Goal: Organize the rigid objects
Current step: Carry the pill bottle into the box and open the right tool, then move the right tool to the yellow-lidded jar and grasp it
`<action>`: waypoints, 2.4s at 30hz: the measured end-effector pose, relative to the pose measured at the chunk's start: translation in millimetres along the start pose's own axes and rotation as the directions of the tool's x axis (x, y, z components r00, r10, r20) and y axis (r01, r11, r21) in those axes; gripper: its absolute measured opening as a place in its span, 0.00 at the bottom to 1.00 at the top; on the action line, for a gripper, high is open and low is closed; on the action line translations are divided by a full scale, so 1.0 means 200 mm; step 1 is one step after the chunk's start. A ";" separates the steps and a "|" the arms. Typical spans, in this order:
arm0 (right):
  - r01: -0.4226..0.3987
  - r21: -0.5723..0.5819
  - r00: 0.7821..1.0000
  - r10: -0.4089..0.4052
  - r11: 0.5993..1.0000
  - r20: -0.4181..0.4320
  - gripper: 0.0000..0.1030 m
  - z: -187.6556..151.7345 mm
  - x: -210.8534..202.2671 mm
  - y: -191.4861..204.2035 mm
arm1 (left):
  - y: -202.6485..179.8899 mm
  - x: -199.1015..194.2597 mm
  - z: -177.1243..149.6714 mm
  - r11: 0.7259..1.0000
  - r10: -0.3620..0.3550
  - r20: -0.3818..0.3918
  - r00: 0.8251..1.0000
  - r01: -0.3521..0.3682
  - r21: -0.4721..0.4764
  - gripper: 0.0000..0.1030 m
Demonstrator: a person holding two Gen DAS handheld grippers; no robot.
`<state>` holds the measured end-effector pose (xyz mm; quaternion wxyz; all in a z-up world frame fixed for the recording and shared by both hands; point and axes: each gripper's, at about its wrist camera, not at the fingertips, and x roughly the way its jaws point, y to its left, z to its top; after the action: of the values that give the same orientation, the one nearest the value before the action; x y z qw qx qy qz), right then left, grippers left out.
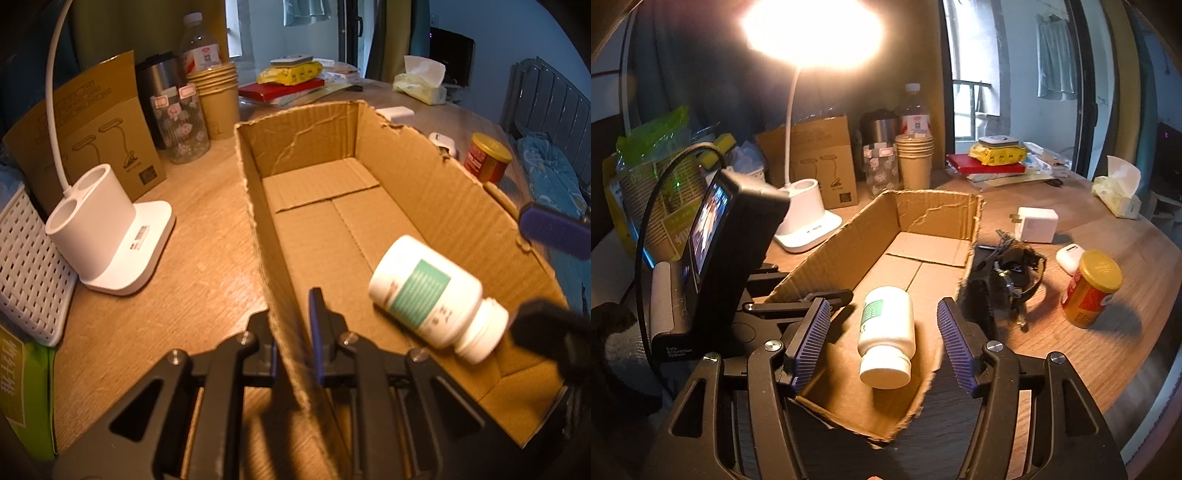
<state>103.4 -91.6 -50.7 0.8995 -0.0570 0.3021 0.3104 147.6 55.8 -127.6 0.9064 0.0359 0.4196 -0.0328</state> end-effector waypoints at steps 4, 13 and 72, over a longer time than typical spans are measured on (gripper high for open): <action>0.025 0.026 0.999 -0.026 0.999 0.024 0.62 0.01 -0.04 -0.06 | 0.00 0.00 0.00 1.000 0.000 0.000 1.000 0.000 0.000 0.15; 0.102 0.079 0.993 -0.106 0.992 0.050 0.62 0.02 -0.13 -0.27 | 0.00 0.00 0.00 1.000 0.000 0.000 1.000 0.000 0.000 0.15; 0.280 0.163 0.960 -0.273 0.946 -0.069 0.62 0.02 0.27 -0.94 | 0.00 0.00 0.00 1.000 -0.001 -0.001 1.000 0.001 0.001 0.15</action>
<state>250.5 -213.9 -95.1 0.9285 -0.0285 0.3371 0.1528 148.3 56.0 -128.1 0.9062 0.0364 0.4200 -0.0333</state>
